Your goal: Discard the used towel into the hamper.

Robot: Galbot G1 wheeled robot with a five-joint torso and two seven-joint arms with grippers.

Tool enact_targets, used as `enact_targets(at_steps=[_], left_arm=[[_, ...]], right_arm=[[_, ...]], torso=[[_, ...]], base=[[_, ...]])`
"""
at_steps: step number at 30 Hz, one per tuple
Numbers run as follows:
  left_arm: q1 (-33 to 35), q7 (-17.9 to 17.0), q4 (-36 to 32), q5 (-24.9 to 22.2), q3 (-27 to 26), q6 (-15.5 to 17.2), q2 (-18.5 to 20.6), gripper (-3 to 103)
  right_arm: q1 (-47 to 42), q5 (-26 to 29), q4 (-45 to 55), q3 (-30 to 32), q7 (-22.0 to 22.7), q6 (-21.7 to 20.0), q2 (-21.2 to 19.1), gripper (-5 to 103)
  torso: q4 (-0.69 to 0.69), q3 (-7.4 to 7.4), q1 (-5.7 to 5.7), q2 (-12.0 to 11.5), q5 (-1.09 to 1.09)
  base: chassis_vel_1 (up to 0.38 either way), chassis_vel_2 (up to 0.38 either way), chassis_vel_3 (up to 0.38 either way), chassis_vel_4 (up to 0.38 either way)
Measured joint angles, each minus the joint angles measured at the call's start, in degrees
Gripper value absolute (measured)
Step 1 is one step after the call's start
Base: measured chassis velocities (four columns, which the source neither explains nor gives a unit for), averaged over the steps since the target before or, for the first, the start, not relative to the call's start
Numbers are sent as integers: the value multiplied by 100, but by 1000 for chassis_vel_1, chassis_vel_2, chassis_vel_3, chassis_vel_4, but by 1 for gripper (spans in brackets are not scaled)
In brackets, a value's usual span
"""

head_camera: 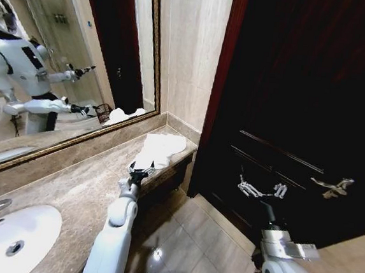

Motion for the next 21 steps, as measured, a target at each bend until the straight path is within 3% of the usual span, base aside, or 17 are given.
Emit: enact_targets(at_steps=[8, 21], left_arm=[[-783, -19, 914, 19, 503, 5, 359, 100], [-1275, 41, 1545, 47, 970, -39, 664, 100]], right_arm=[[-78, -106, -40, 5, -7, 47, 54, 100], [-63, -161, 9, 66, -7, 112, 191, 100]], torso=[[0, 0, 0, 0, 0], [1, 0, 0, 0, 1]], base=[[0, 0, 0, 0], [0, 0, 0, 0]])
